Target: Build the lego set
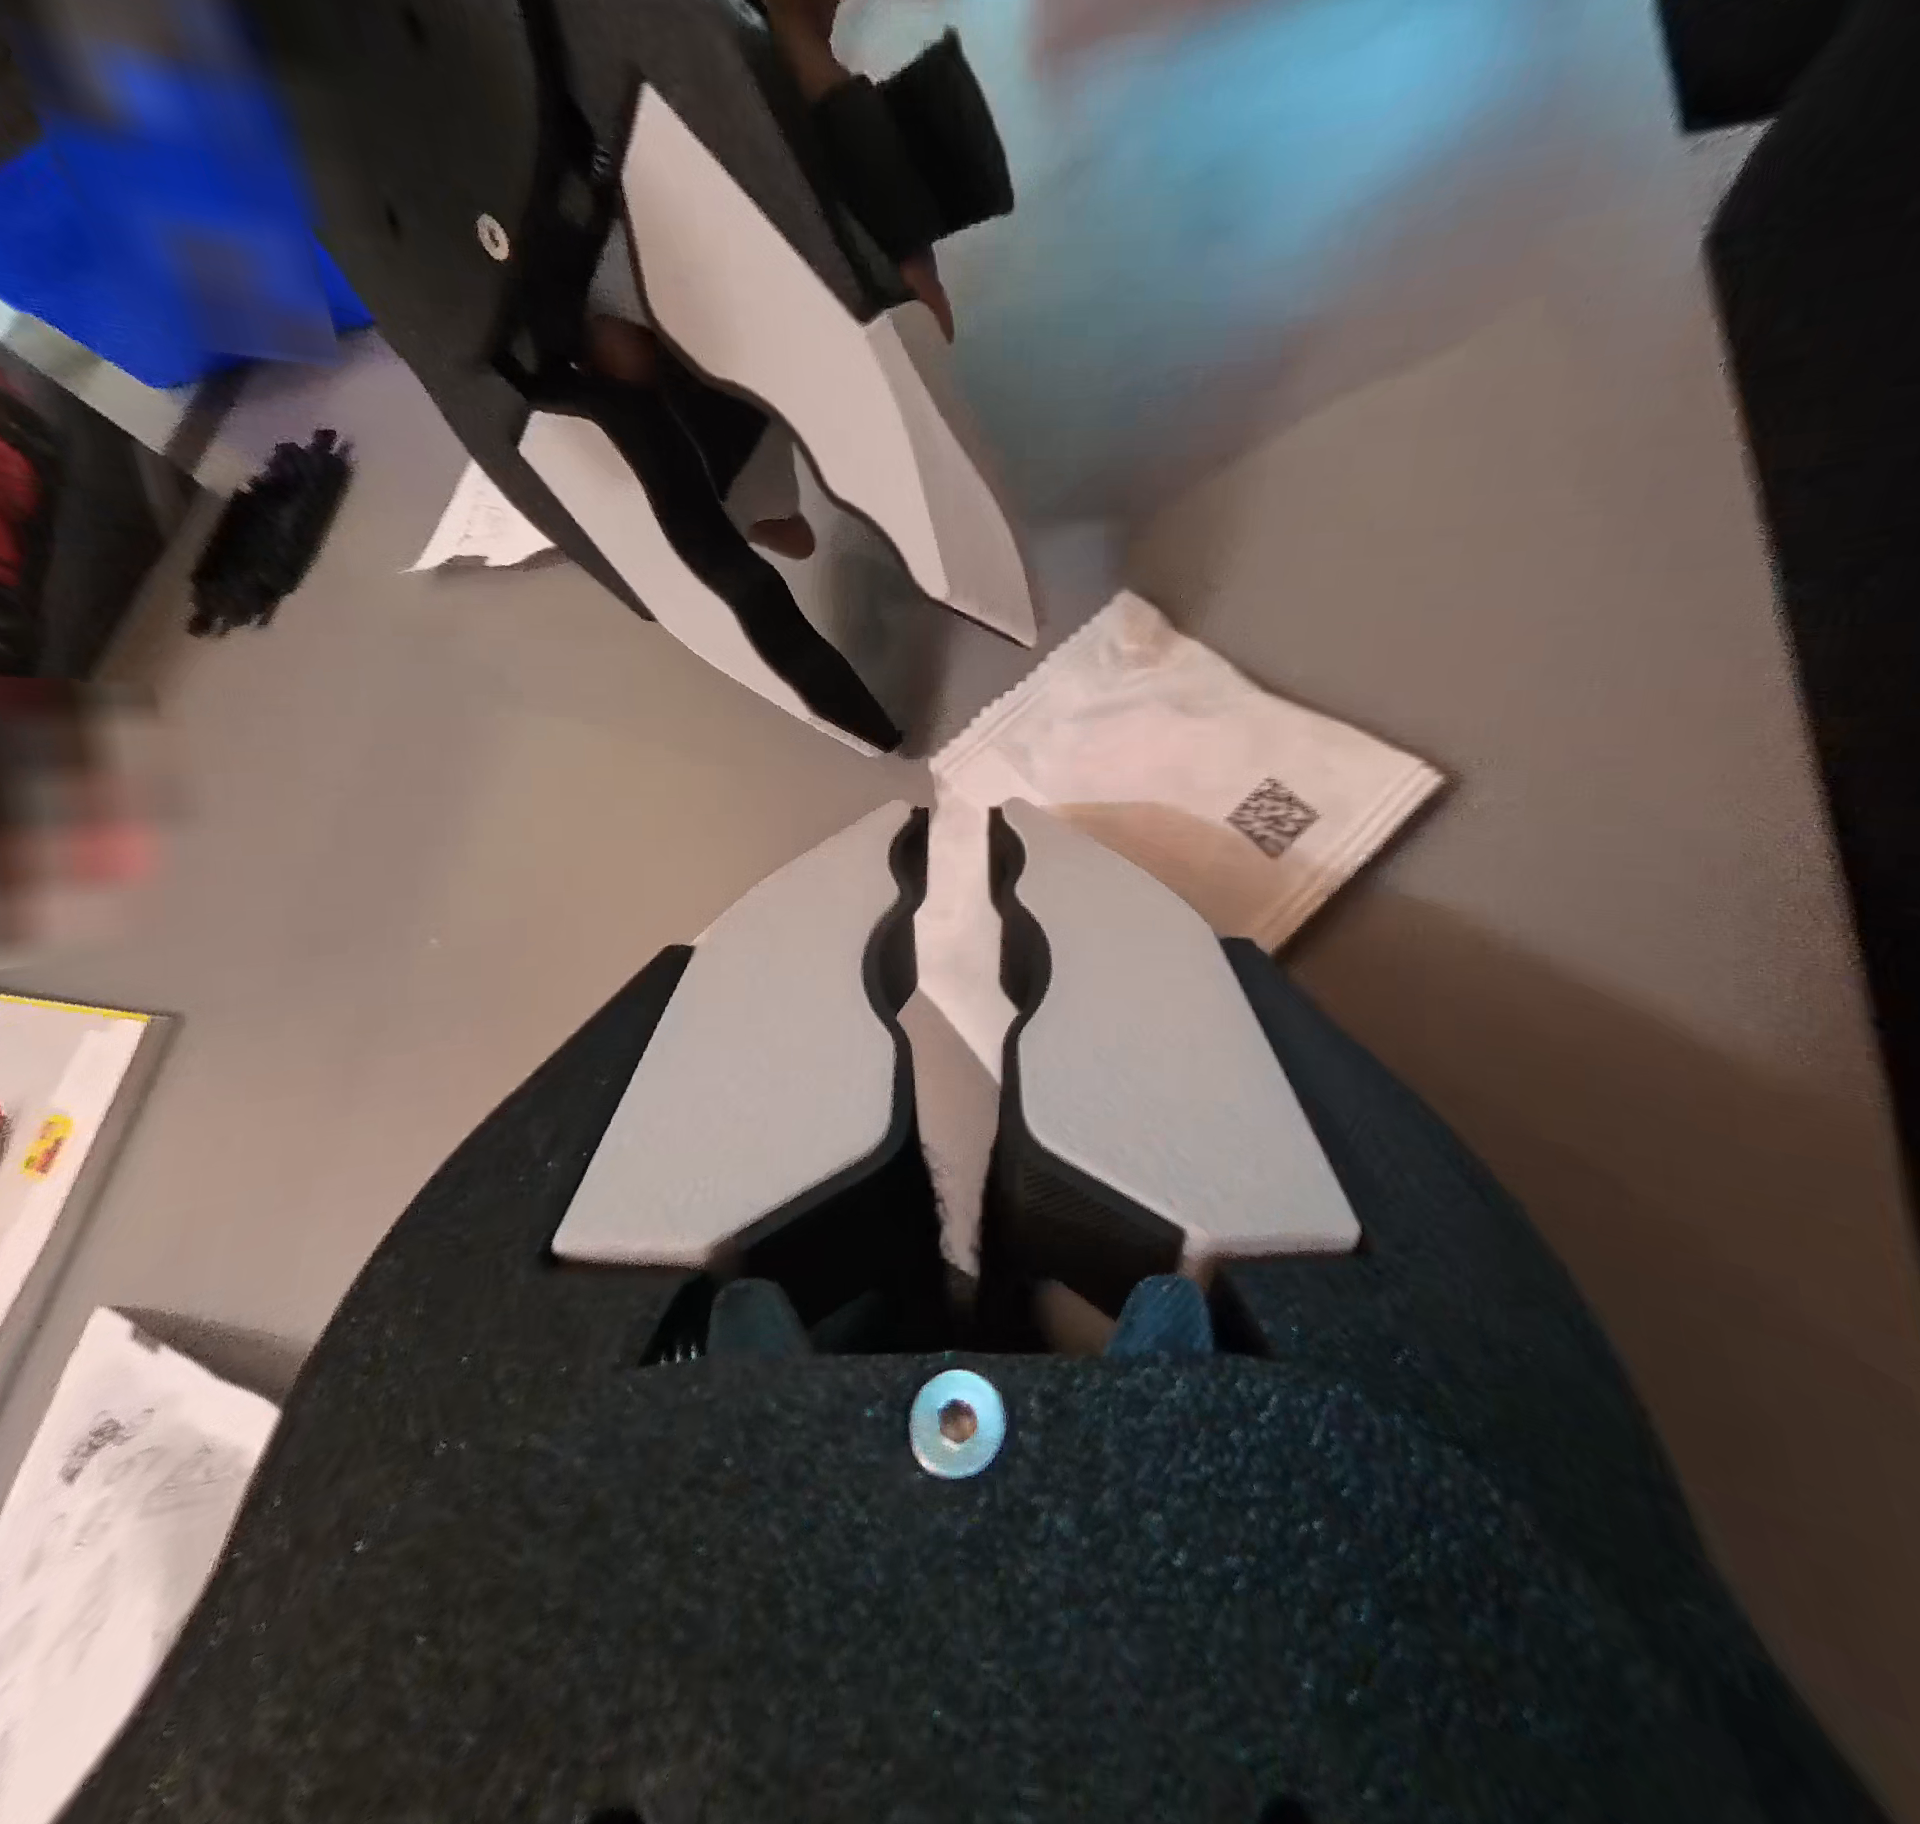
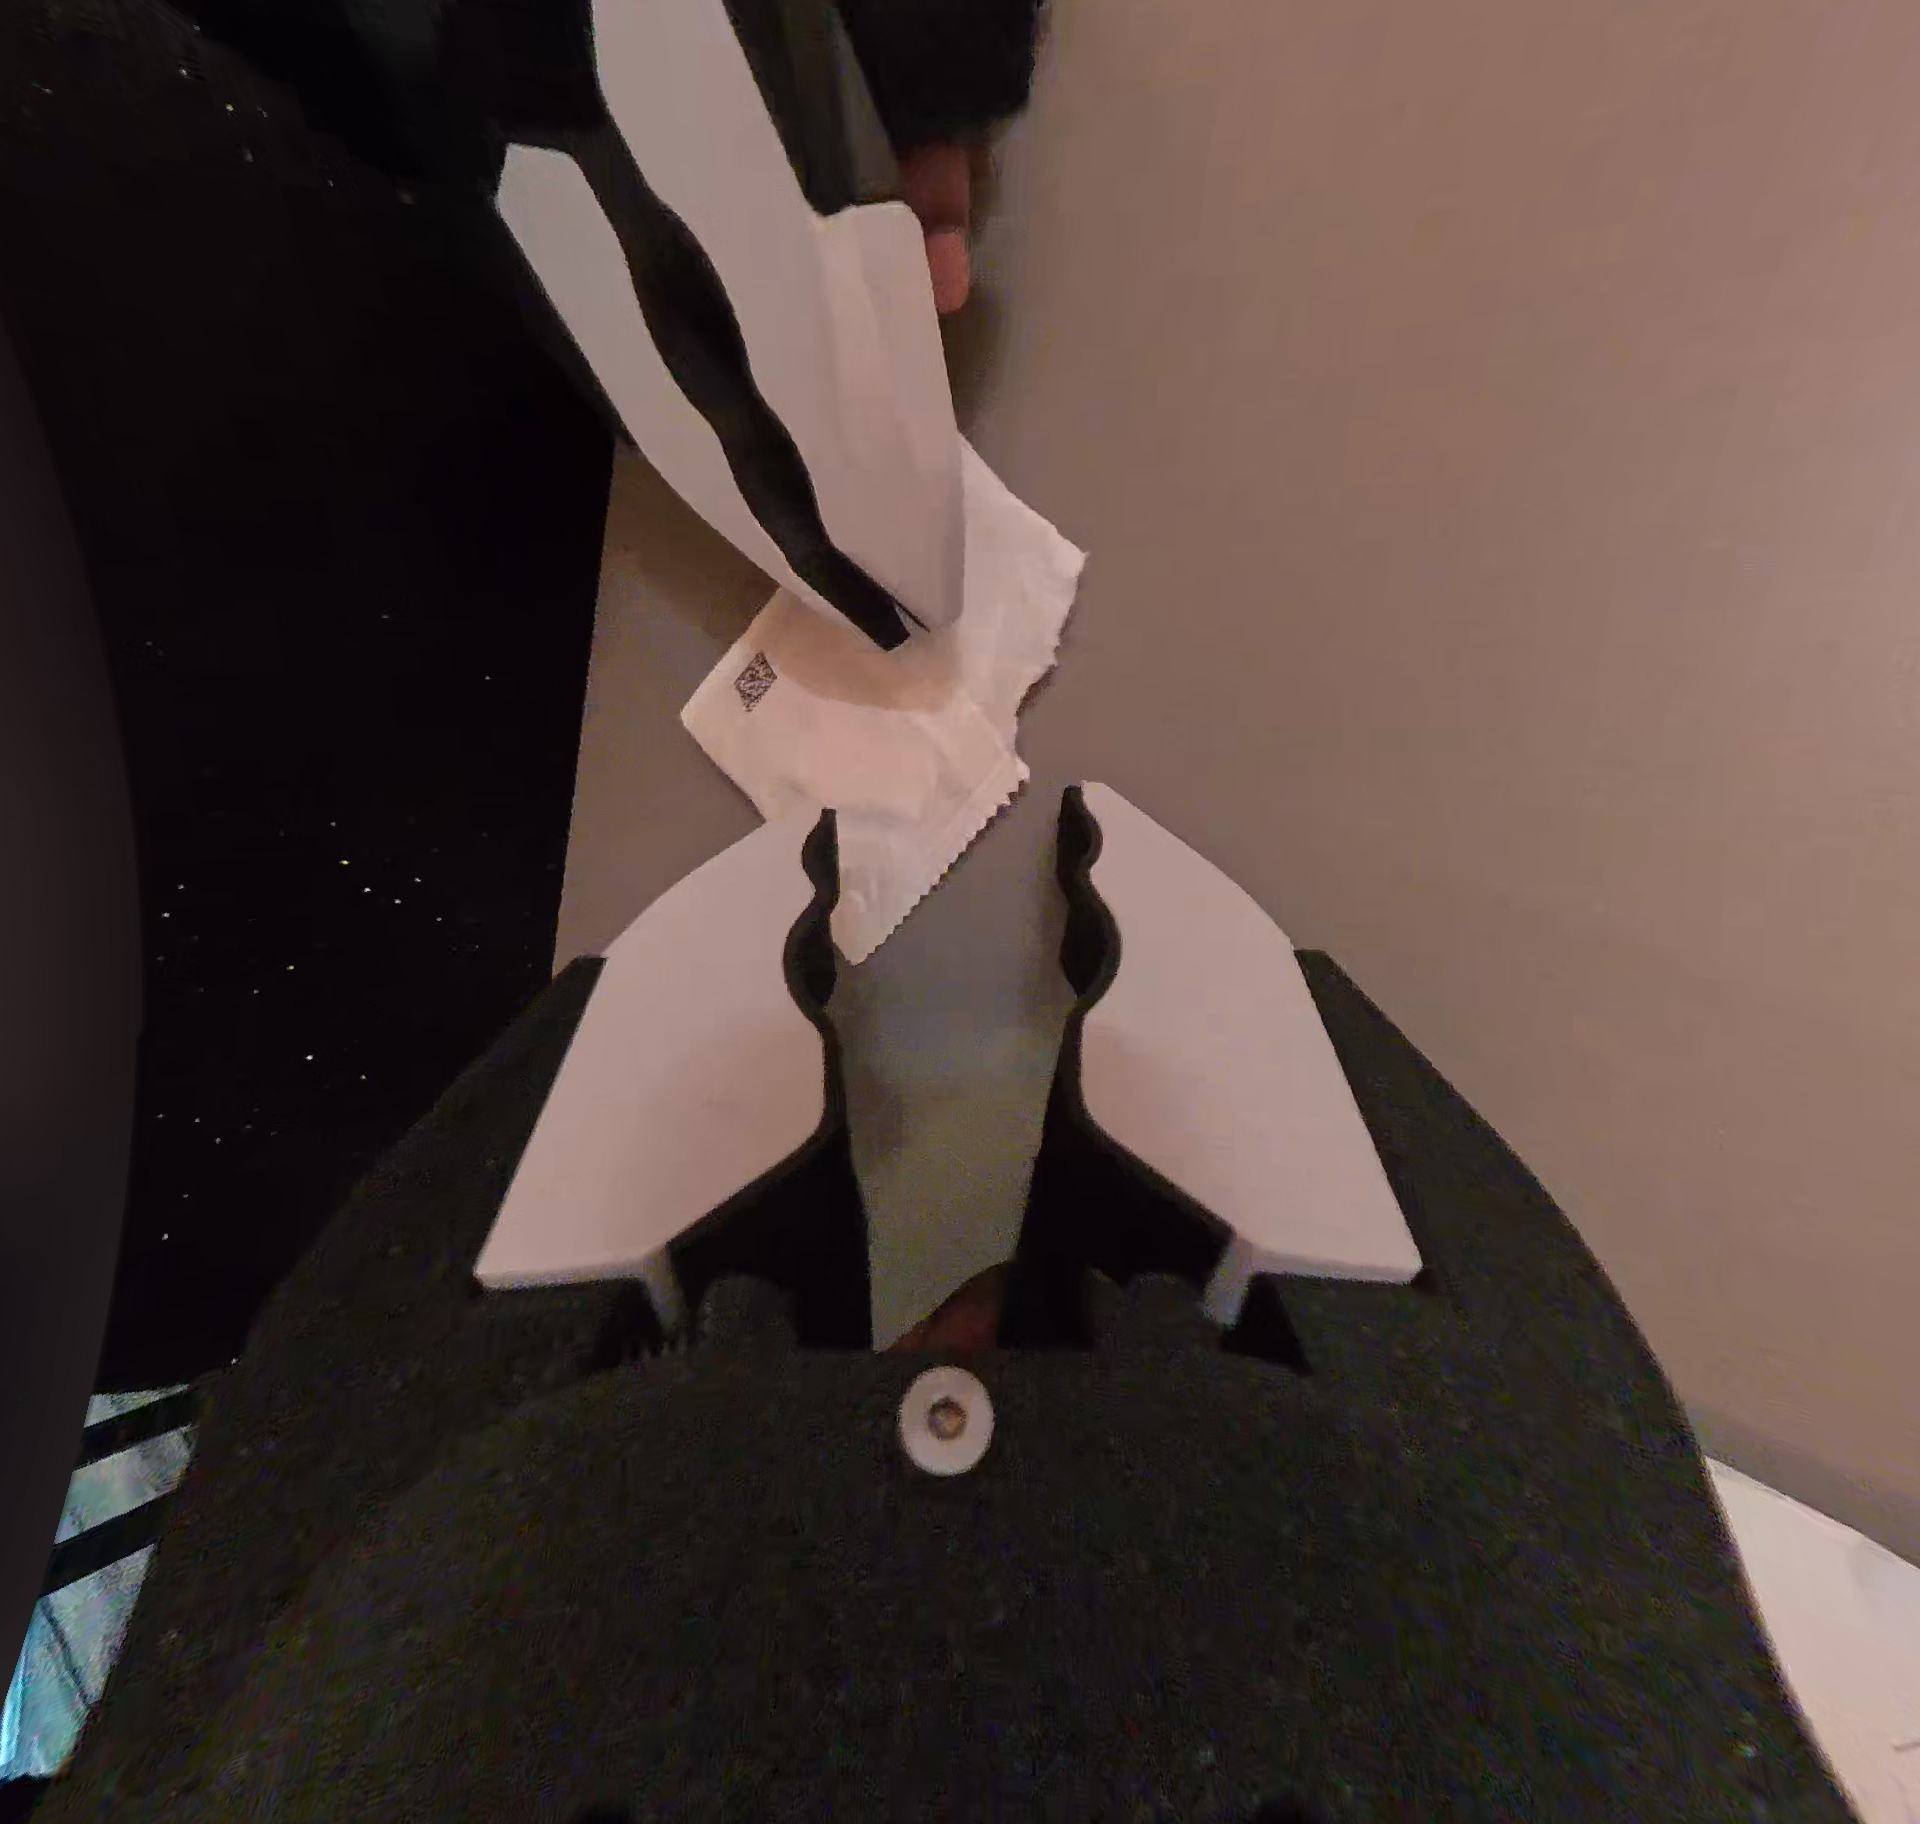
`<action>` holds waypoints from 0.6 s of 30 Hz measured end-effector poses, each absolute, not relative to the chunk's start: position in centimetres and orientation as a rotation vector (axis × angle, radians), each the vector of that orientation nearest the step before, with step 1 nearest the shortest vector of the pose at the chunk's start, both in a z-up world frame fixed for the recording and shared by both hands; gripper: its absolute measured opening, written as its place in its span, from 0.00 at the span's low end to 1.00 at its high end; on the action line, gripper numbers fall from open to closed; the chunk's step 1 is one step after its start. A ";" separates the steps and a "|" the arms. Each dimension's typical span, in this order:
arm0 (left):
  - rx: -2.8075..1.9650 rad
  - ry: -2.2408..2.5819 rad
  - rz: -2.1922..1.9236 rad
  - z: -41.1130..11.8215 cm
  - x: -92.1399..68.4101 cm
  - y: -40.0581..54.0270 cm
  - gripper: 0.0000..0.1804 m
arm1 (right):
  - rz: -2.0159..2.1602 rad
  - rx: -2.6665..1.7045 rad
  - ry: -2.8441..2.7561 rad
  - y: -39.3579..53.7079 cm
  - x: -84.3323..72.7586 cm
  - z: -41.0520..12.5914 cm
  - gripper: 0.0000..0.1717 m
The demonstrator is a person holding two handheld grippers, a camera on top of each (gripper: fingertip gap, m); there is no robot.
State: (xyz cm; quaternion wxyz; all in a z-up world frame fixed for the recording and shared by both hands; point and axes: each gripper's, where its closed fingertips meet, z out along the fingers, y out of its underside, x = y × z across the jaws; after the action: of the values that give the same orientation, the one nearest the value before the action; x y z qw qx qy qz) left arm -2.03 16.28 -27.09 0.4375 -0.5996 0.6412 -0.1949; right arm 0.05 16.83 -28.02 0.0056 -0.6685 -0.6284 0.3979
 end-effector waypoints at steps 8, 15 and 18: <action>-1.639 1.666 -0.547 -28.7 -2.7 13.4 0.10 | 1.261 -2.155 -1.862 15.8 -0.8 -28.7 0.17; -1.672 1.542 -0.563 -26.3 -3.0 14.8 0.06 | 1.250 -2.043 -1.765 16.1 -1.4 -27.3 0.01; -1.774 1.484 -0.676 -25.4 -1.5 16.1 0.03 | 1.269 -2.041 -1.670 16.0 -1.9 -26.9 0.00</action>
State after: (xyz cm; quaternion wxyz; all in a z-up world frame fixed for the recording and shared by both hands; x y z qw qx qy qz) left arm -1.54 16.07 -25.44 0.3578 -0.6874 0.5752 -0.2619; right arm -1.95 15.97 -26.92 0.1074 -0.6933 -0.5675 0.4310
